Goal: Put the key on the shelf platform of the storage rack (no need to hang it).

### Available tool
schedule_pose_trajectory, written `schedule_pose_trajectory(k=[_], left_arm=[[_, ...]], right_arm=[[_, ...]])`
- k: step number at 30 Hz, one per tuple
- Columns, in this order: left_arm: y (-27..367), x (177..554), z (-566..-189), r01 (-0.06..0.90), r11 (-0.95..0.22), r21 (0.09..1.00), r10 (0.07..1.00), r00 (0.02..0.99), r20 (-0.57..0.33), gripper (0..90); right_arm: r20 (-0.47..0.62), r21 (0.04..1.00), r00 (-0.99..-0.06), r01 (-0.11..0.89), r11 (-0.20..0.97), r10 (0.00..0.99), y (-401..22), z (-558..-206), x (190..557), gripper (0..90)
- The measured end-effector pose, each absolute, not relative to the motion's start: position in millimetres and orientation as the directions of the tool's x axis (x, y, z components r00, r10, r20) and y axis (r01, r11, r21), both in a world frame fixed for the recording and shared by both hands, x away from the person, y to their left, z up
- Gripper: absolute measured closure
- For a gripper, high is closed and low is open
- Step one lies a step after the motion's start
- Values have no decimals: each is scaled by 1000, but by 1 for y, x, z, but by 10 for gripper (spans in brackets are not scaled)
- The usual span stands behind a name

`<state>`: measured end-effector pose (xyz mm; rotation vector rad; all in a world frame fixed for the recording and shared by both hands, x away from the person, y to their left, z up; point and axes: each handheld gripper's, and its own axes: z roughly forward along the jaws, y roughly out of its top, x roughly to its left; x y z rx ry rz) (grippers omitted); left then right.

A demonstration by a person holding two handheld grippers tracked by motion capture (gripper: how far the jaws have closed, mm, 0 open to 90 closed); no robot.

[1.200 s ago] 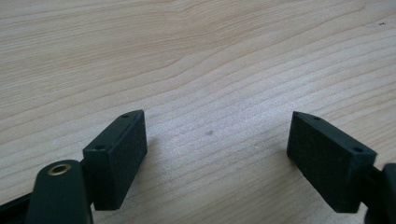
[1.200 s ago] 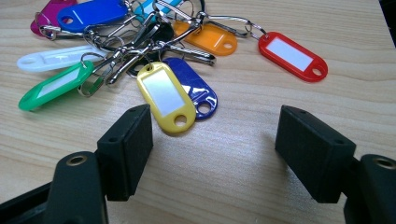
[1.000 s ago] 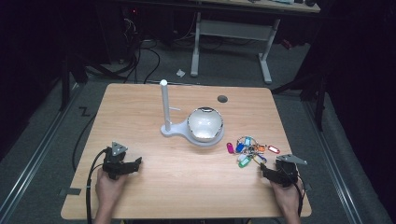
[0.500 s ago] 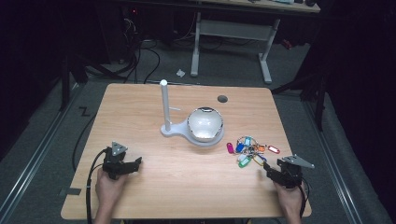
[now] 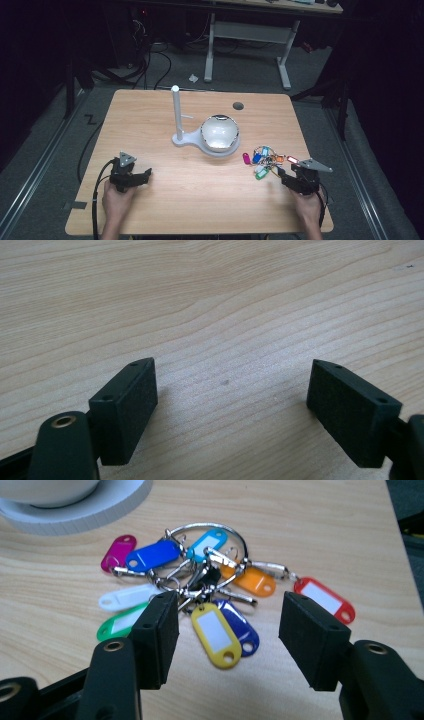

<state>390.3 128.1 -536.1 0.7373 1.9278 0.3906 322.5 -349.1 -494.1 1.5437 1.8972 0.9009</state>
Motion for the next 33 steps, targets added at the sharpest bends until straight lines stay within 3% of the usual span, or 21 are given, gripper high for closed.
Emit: schedule_pose_trajectory(k=[18, 33], left_arm=[[128, 390, -536, 326, 761, 561, 647, -318, -693, 206], [129, 391, -536, 320, 762, 563, 647, -324, -691, 198]], right_arm=[[63, 737, -220, 668, 104, 973, -337, -486, 358, 435], [43, 686, -202, 718, 118, 978, -312, -502, 384, 436]])
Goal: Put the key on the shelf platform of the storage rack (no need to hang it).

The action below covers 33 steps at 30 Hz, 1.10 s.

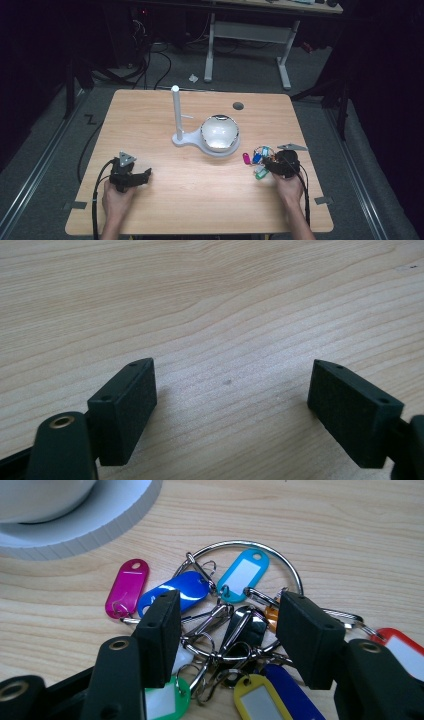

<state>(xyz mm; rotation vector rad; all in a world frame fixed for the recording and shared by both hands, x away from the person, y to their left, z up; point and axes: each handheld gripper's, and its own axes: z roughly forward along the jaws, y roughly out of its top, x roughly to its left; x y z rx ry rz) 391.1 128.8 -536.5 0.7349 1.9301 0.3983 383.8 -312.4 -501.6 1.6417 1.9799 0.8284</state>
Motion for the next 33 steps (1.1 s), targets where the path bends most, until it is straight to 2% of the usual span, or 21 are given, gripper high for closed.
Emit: schedule_pose_trajectory(k=[14, 19, 20, 21, 22, 27, 33], left_arm=[[128, 391, -536, 316, 775, 548, 631, -341, -697, 189], [128, 391, -536, 315, 776, 547, 630, -342, -697, 189], [128, 391, -536, 315, 776, 546, 630, -342, -697, 189], [128, 391, -536, 315, 776, 546, 630, -342, -697, 189], [128, 391, -536, 316, 775, 547, 631, -341, -697, 189], [129, 391, -537, 319, 763, 562, 645, -327, -691, 187], [129, 391, -537, 320, 763, 562, 646, -326, -691, 186]], right_arm=[[60, 654, -192, 749, 107, 980, -306, -517, 399, 453], [54, 660, -196, 743, 112, 979, -305, -519, 401, 531], [53, 669, -217, 732, 127, 975, -305, -520, 401, 580], [53, 669, -217, 732, 127, 975, -305, -520, 401, 580], [54, 675, -235, 725, 138, 970, -304, -521, 401, 621], [52, 673, -290, 717, 181, 956, -304, -520, 401, 648], [69, 674, -299, 718, 176, 952, -308, -520, 402, 681]])
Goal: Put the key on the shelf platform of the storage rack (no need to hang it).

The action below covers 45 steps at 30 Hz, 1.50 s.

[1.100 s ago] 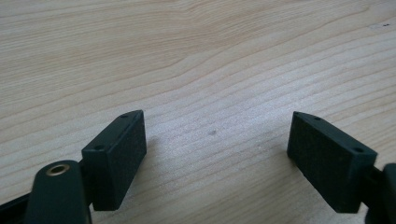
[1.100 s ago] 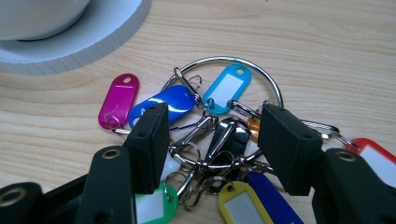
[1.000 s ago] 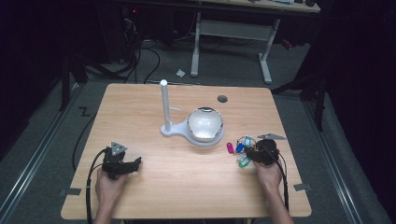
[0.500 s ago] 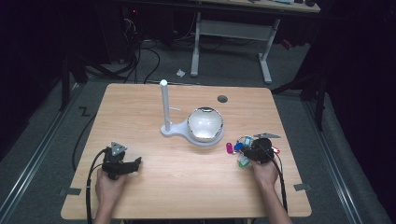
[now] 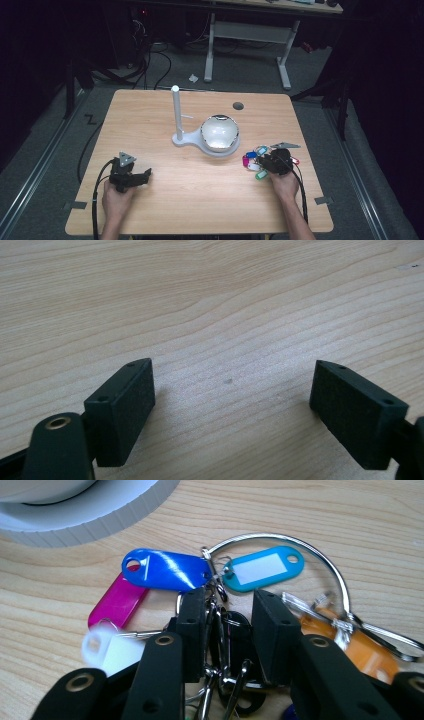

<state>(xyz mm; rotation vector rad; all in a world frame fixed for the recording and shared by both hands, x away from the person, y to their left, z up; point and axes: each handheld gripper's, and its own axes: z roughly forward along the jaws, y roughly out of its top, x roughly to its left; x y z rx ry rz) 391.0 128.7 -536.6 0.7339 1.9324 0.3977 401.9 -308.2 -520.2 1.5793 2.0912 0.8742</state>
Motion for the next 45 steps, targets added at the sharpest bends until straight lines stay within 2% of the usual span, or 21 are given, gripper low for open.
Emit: schedule_pose_trajectory(k=[11, 14, 23, 24, 45], left_arm=[[129, 391, -536, 321, 763, 561, 645, -326, -691, 186], [129, 391, -536, 321, 763, 561, 645, -326, -691, 186], [129, 391, -536, 320, 765, 558, 643, -329, -692, 186], [129, 391, -536, 320, 764, 560, 644, -327, -691, 186], [128, 391, -536, 318, 769, 555, 638, -333, -694, 186]], right_arm=[[25, 672, -325, 706, 225, 945, -309, -517, 402, 724], [-1, 666, -338, 702, 253, 941, -310, -513, 402, 776], [-65, 672, -362, 673, 309, 930, -307, -510, 400, 813], [-70, 676, -366, 667, 314, 928, -308, -509, 399, 842], [-87, 703, -371, 635, 321, 925, -312, -496, 398, 851]])
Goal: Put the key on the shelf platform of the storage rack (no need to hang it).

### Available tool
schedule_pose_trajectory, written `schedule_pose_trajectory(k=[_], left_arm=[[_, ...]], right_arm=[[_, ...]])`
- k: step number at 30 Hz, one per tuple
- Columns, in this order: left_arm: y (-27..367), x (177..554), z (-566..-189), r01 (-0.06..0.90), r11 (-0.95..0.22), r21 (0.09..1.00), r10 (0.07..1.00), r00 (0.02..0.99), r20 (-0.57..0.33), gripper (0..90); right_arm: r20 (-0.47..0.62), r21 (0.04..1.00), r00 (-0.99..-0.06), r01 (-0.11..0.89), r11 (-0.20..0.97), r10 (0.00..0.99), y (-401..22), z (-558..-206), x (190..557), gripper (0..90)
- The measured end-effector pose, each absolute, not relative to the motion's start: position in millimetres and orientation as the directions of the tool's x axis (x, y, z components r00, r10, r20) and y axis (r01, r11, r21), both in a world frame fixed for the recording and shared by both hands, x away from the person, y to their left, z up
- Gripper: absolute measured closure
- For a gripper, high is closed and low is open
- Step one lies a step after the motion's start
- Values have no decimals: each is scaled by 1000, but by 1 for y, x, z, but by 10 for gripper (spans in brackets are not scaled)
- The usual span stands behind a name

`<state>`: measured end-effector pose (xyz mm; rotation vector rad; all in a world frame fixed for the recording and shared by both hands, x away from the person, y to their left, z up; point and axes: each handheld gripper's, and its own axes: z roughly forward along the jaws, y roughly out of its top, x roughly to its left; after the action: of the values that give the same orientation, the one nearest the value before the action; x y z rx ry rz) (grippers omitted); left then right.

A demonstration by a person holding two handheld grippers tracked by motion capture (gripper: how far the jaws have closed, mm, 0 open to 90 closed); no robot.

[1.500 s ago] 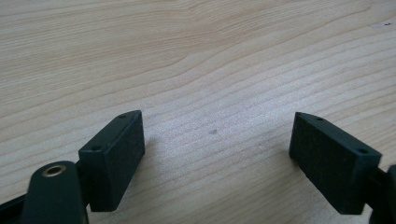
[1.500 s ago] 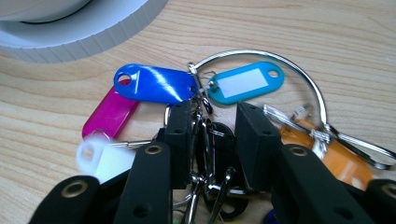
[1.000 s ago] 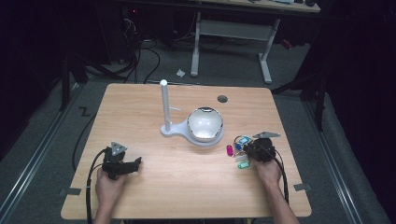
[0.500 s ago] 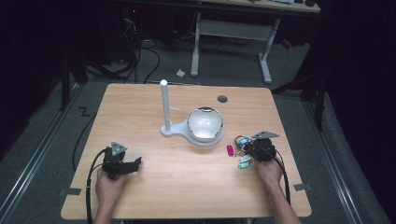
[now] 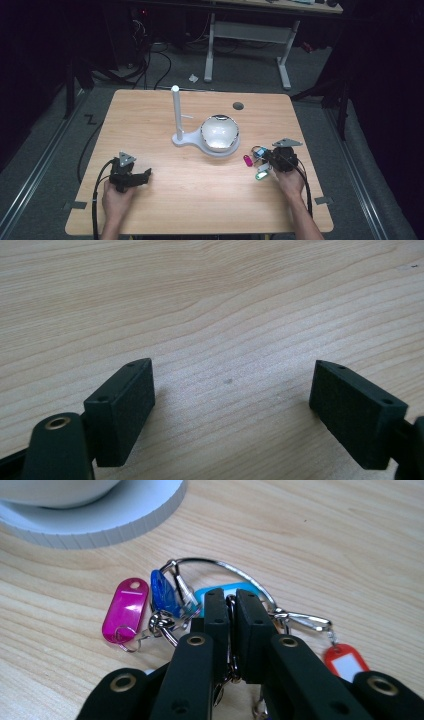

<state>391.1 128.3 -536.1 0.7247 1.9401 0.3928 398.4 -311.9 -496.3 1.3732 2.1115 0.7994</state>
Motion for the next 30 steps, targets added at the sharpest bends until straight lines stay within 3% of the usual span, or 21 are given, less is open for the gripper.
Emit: schedule_pose_trajectory(k=[30], left_arm=[[128, 391, -536, 317, 775, 547, 631, -340, -697, 186]], right_arm=[[-75, 783, -416, 538, 312, 906, -319, -438, 387, 876]])
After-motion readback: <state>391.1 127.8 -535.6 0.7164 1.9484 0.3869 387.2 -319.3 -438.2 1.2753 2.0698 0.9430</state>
